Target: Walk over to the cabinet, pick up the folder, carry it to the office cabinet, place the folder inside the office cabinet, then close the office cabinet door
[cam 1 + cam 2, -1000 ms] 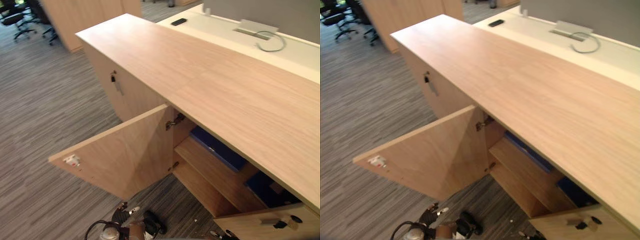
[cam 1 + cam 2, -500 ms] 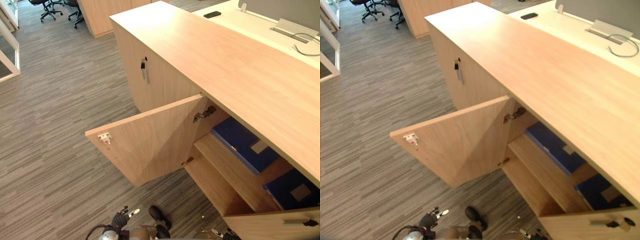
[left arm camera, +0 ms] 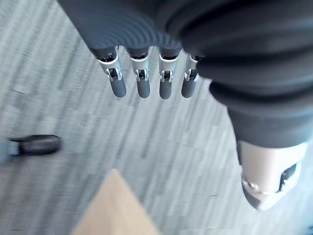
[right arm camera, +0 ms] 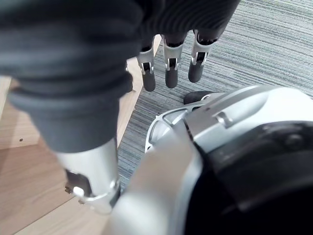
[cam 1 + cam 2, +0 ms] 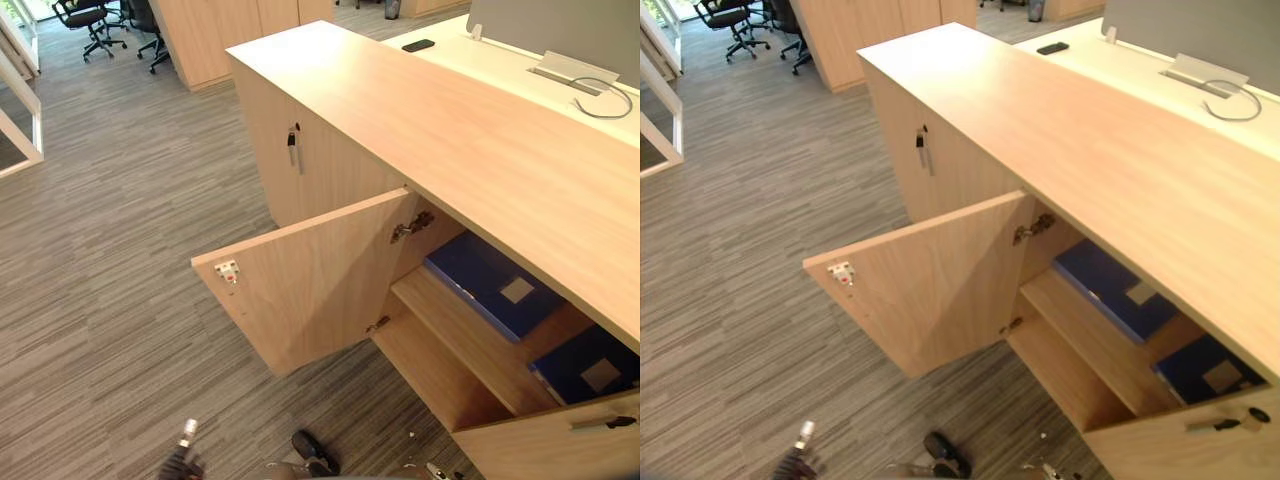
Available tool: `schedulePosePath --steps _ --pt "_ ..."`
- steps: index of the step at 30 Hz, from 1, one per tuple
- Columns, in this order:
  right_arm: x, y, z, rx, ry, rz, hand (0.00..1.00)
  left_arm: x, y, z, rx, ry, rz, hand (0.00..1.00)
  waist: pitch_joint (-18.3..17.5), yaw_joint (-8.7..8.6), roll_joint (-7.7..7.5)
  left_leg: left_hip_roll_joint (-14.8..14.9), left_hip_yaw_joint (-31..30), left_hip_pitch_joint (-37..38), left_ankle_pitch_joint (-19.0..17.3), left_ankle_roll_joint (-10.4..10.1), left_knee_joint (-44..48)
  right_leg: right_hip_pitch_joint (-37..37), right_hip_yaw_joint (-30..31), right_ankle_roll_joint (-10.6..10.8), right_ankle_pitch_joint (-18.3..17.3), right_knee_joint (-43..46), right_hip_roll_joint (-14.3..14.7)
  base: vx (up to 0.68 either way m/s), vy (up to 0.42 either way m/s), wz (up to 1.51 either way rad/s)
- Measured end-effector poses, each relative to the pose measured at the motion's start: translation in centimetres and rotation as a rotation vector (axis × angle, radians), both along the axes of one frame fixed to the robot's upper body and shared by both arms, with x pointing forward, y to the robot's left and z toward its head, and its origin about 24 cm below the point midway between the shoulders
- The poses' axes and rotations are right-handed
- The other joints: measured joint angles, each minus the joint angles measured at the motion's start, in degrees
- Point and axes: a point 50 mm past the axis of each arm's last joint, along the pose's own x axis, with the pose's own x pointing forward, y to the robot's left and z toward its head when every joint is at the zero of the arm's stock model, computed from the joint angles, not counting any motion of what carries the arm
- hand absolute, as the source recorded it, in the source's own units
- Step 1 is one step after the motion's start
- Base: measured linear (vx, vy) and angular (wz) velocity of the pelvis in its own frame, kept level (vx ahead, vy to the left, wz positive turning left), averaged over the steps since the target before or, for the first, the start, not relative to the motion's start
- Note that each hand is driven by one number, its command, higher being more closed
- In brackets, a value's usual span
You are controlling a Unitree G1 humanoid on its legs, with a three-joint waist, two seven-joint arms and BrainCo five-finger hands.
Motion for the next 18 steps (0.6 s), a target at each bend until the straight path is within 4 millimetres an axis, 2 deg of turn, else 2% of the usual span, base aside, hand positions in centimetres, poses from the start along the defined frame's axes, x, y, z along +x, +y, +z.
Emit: schedulePosePath --steps 1,4,7,10,13,14,15,16,17,18 --pt "0.0 0.0 0.0 0.003 -0.002 0.002 0.0 1.3 1.6 1.1 0.024 -0.06 0.057 0.0 -0.2 -0.23 0.12 0.3 0.0 -0.4 0.2 -0.4 0.0 -0.4 0.0 -0.1 0.1 0.0 0.2 -0.04 -0.087 -0.01" --pt "-0.1 0.0 0.0 0.007 0.002 0.005 0.0 4.6 4.1 3.6 0.078 -0.162 0.096 0.0 -0.2 -0.43 0.12 0.8 0.0 -0.6 0.5 -0.9 0.1 -0.7 -0.1 -0.1 0.1 -0.1 0.7 -0.03 -0.081 -0.03" --pt "-0.1 0.0 0.0 0.008 0.002 0.009 0.0 7.7 5.0 5.6 0.111 -0.238 0.086 0.0 -0.9 -1.23 0.23 1.2 0.0 -1.3 0.7 -1.8 0.3 -1.4 -0.1 -0.1 0.1 0.1 1.0 -0.01 -0.075 0.0" --pt "-0.1 0.0 0.0 0.011 0.002 0.009 0.0 9.8 5.2 7.0 0.13 -0.279 0.055 0.0 -1.0 -1.3 0.28 1.6 0.3 -1.6 0.8 -2.1 0.3 -2.0 -0.2 -0.1 0.1 0.1 1.2 0.0 -0.058 -0.07" --pt "-0.2 0.0 0.0 0.009 0.001 0.008 0.0 12.9 5.3 9.1 0.172 -0.322 -0.01 0.0 -1.1 -1.38 0.54 1.8 0.6 -2.0 0.8 -2.6 0.4 -2.3 -0.2 -0.1 0.1 0.2 1.3 0.01 -0.054 -0.01" --pt "-0.2 -0.1 0.0 0.009 0.0 0.006 0.0 14.1 5.3 10.2 0.198 -0.34 -0.043 0.0 -1.2 -1.5 0.75 1.9 0.7 -2.4 0.4 -3.4 0.5 -2.7 -0.2 -0.1 0.1 0.1 1.4 0.02 -0.039 0.1" --pt "-0.4 0.3 -0.1 0.02 0.001 0.001 0.0 15.3 5.2 11.2 0.222 -0.358 -0.08 0.0 -1.4 -2.31 -0.8 1.8 2.7 -2.6 -2.4 -5.4 2.0 -3.0 -0.2 -1.1 0.0 -1.1 0.0 0.02 0.003 0.11" --pt "-0.5 0.6 -0.2 0.025 0.002 0.0 0.0 15.8 5.2 11.6 0.234 -0.365 -0.093 0.0 -1.6 -2.32 -1.97 2.3 4.0 -3.4 -4.9 -3.1 6.1 -3.2 -0.7 -1.6 0.8 -1.0 -1.6 0.02 0.002 -0.37" --pt "-0.7 0.5 -0.1 0.024 0.001 -0.015 0.0 16.1 5.1 11.8 0.255 -0.352 -0.121 0.0 -1.9 -0.91 -1.71 5.0 2.4 -2.4 -2.7 3.8 11.9 -3.7 -0.2 -1.1 1.4 0.7 -3.0 0.08 -0.055 -0.78" --pt "-1.0 -0.2 0.0 0.009 -0.003 -0.031 0.0 16.4 4.9 12.0 0.282 -0.333 -0.162 0.0 -2.0 -1.37 -0.62 4.3 -0.6 -0.2 -3.8 1.6 8.5 -3.6 0.4 -0.2 2.3 0.8 -3.3 0.1 -0.052 -0.8"
